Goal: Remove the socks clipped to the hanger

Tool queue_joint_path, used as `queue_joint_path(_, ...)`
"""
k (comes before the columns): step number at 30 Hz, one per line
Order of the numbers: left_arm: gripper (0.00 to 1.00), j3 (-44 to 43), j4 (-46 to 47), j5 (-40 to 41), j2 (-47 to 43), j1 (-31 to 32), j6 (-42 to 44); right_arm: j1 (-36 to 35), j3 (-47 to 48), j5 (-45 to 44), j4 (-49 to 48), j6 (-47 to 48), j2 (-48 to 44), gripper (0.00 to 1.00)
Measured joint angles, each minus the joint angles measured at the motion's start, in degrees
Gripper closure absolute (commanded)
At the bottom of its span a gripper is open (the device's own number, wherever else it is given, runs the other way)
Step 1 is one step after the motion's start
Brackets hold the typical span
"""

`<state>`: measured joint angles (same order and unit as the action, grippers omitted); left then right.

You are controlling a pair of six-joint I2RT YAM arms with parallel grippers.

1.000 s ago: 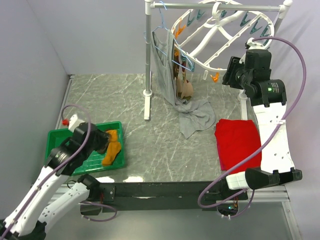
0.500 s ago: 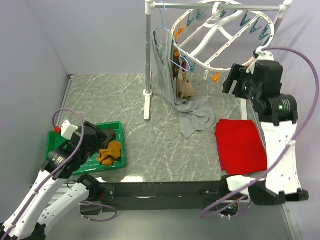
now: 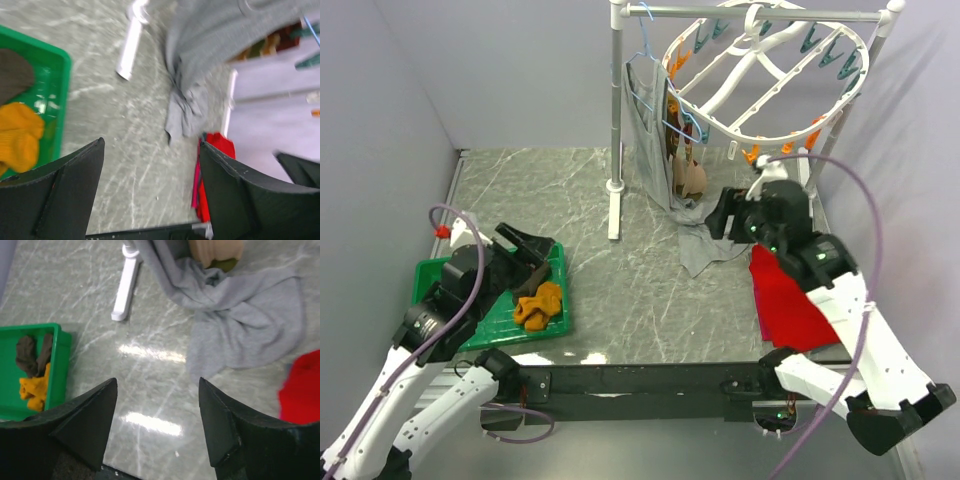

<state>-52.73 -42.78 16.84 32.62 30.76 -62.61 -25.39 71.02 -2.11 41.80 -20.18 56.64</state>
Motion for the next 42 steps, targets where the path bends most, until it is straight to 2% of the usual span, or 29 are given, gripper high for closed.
queue_joint_path(5, 0.2, 0.0, 3.7, -6.1, 3.1, 0.0, 2.0, -4.2, -15.0, -3.0, -16.5, -2.1, -1.0, 0.39)
queue_joint_path(10, 0.2, 0.0, 5.0, -9.2, 3.7, 0.0, 3.0, -8.0, -27.6, -9.9, -36.2, -2.5, 0.0, 0.42)
queue_joint_path(13, 0.21, 0.0, 5.2, -9.9, 3.4, 0.0, 3.3, -8.1, -30.9, -14.4, -45.9, -2.4, 3.3, 0.42)
queue_joint_path(15, 0.21, 0.0, 5.2, -10.2, 3.1, 0.0, 3.4, -7.6, -30.4, -16.6, -51.4, -2.2, 7.8, 0.42)
queue_joint_path(20, 0.21, 0.0, 4.7, -10.5, 2.1, 0.0, 3.5, -5.8, -23.1, -19.1, -58.1, -0.8, 21.4, 0.42)
queue_joint_path(27, 0.21, 0.0, 3.9, -10.4, 1.0, 0.0, 4.5, -5.2, -21.7, -21.8, -66.3, 1.8, 31.0, 0.41)
queue_joint_path(33, 0.22, 0.0, 3.9, -10.9, 1.1, 0.0, 4.8, -4.6, -15.3, -22.7, -68.7, 2.9, 41.6, 0.43)
queue_joint_path(39, 0.21, 0.0, 3.9, -11.1, 1.6, 0.0, 5.0, -3.0, -9.6, -23.3, -68.6, 2.9, 47.4, 0.55)
queue_joint_path(42, 0.22, 0.0, 3.9, -11.0, 2.0, 0.0, 5.6, -2.4, -6.9, -24.0, -68.6, 3.1, 49.0, 0.74)
